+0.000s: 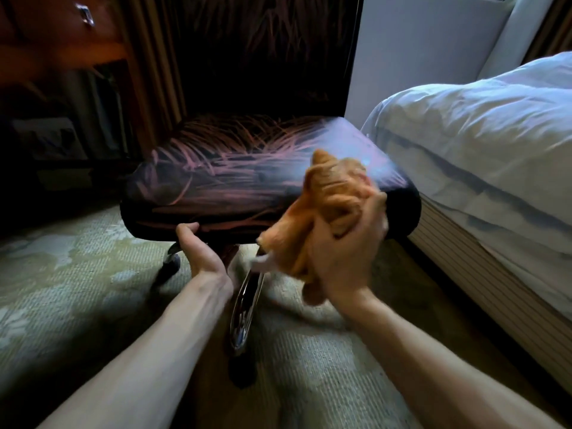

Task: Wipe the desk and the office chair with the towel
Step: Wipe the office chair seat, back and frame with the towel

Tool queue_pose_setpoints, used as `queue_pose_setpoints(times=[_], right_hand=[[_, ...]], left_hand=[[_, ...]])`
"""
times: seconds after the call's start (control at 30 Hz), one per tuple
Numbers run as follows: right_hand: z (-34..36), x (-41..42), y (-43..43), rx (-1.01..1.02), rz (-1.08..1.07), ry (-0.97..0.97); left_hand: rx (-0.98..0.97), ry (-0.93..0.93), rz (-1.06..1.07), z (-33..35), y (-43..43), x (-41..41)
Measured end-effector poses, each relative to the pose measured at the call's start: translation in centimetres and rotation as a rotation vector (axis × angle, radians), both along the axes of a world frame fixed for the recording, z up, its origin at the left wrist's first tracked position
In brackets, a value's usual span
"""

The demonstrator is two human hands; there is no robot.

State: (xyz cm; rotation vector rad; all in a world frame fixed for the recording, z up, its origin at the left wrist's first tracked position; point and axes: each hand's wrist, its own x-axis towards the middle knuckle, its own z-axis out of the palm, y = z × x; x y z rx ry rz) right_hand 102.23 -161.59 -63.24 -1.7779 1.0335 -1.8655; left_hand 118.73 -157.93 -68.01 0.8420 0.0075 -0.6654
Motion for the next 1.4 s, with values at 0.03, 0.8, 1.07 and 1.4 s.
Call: queue_pose_setpoints(times=[0.03, 0.8, 1.07, 1.4], right_hand=[[1.1, -1.0, -1.2, -0.031, -0.061, -0.094], [-2.6, 7.7, 3.7, -0.117, 0.072, 0.366], [-0.7, 2.0, -0.5, -0.206, -0.037, 0.004], [-0.1, -1.8, -6.6, 0.06, -0.289, 0.189]], left_hand=[[-0.004, -0.005, -0.001, 0.1, 0.1, -0.1], [-0.246, -0.03, -0.188, 1.3, 0.3, -3.2], [-0.055, 0.033, -0.059, 0.9, 0.2, -0.5], [0.007, 0.003, -0.021, 0.6, 0.5, -1.1]])
